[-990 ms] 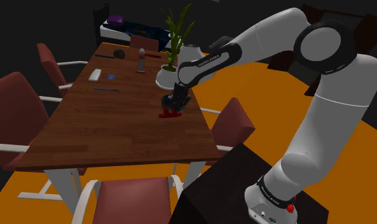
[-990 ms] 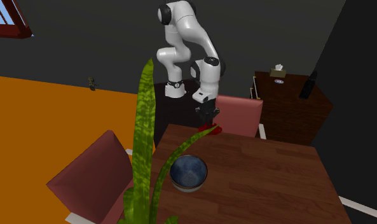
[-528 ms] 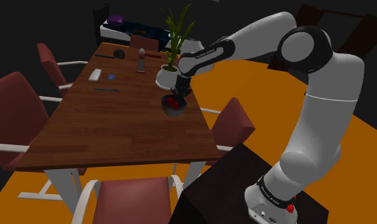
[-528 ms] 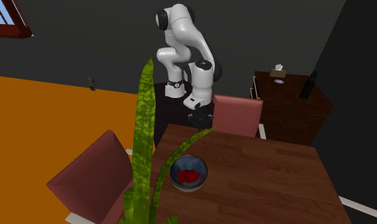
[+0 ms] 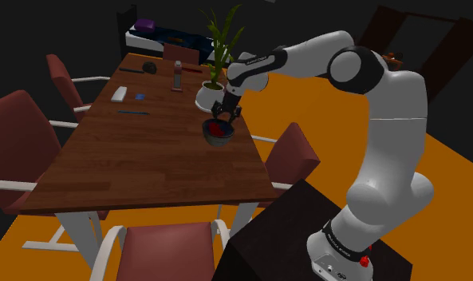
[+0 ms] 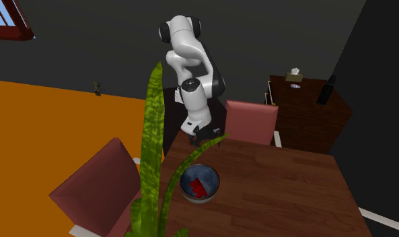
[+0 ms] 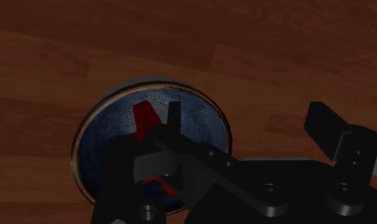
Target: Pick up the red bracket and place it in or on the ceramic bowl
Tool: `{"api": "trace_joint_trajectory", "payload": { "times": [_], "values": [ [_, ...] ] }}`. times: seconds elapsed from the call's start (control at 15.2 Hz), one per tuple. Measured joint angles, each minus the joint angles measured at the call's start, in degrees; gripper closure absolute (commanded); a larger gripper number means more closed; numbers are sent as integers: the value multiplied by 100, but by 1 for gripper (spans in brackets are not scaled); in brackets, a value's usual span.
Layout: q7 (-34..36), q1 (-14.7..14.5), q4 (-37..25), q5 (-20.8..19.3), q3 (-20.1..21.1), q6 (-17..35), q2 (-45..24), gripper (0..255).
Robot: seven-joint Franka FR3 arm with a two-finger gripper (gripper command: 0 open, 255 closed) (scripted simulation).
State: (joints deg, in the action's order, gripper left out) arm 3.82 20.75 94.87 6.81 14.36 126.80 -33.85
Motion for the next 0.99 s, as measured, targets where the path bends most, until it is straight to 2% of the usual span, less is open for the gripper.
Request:
{"api": "trace_joint_trajectory", "payload": {
  "times": [0.46,0.86,0.92,0.99],
  "values": [
    [-91,-35,-105,41,28,306,-424,0],
    [-93,-41,-96,40,27,344,-449,0],
    [-93,-41,-96,40,27,344,-449,255],
    [-93,-41,-96,40,27,344,-449,255]
  ]
}}
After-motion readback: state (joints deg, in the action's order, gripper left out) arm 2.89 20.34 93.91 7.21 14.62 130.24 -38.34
